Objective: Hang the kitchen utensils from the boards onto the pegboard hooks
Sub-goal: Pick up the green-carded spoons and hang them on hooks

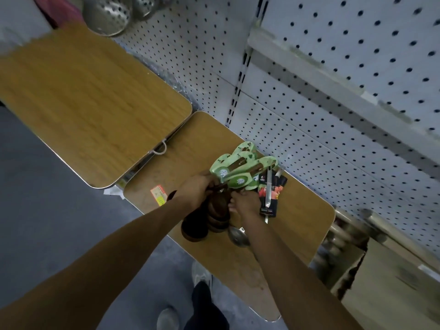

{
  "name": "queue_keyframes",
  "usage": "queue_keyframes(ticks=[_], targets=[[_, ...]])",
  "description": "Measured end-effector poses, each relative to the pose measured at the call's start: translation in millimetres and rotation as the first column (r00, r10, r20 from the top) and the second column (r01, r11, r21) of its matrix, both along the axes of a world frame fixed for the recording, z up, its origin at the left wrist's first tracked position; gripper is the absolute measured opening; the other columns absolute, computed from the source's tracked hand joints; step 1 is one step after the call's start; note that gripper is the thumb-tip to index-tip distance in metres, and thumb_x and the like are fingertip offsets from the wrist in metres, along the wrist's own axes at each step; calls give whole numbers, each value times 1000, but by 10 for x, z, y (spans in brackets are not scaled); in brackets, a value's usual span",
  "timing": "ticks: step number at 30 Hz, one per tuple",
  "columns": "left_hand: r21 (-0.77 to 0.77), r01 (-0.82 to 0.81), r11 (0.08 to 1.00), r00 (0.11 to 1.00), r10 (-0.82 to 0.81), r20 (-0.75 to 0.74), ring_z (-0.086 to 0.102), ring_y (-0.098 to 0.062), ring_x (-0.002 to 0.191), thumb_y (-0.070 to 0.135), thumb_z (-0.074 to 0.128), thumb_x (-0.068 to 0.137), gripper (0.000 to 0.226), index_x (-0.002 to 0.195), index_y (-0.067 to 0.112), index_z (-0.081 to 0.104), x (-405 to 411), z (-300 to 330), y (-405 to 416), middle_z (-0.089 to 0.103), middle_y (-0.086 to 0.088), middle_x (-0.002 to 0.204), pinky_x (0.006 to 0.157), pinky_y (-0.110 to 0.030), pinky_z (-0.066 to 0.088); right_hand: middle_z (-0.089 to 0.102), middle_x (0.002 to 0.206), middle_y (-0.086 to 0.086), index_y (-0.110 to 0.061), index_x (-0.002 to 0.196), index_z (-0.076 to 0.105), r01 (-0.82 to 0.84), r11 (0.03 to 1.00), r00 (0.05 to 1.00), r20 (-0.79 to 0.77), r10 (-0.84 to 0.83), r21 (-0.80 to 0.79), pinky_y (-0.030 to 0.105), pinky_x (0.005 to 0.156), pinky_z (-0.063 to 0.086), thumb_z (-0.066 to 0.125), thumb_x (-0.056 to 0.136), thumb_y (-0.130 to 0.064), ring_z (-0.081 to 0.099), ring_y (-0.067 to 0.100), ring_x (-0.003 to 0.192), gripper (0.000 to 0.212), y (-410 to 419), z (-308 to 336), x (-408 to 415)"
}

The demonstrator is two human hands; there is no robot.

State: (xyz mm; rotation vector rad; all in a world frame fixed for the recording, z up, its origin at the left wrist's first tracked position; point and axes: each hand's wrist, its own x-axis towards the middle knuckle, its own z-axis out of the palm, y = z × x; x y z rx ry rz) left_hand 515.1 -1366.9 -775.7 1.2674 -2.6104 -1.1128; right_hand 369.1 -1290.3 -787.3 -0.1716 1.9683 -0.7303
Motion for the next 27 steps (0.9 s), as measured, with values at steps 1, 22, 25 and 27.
queue_keyframes(ticks=[1, 22, 25, 27], targets=[[10, -8, 1000, 1000, 8, -4, 57, -20, 97, 4, 66, 81, 26, 103, 19, 65, 6, 32, -5, 59, 1, 109, 75, -21, 35, 65, 66, 11, -10, 67, 60, 15, 1000, 1000, -3, -15, -6, 49, 73, 60, 67, 86, -20, 65, 28, 57, 22, -9, -30, 4], [-38, -205, 978, 910, 176, -375, 56, 8, 91, 27, 51, 94, 14, 98, 22, 63, 484, 1244, 370, 61, 19, 100, 74, -6, 39, 65, 68, 7, -17, 57, 66, 94, 991, 995, -25, -97, -96, 29, 59, 51, 75, 81, -14, 60, 22, 65, 26, 519, 898, 187], [22, -227, 974, 891, 217, -398, 56, 13, 94, 21, 56, 95, 11, 100, 24, 66, 542, 1655, 492, 61, 25, 99, 79, -5, 40, 66, 67, 1, -17, 63, 65, 80, 969, 996, -17, -86, -234, 41, 72, 55, 77, 79, -14, 66, 21, 71, 20, 731, 1415, 249], [74, -246, 966, 867, 253, -430, 55, 18, 96, 5, 61, 94, 25, 103, 29, 63, 582, 1975, 612, 60, 31, 102, 81, -1, 39, 60, 62, -2, -10, 67, 56, 147, 928, 987, -5, -158, -343, 20, 59, 51, 69, 81, 10, 64, 3, 57, 27, 884, 1823, 279]])
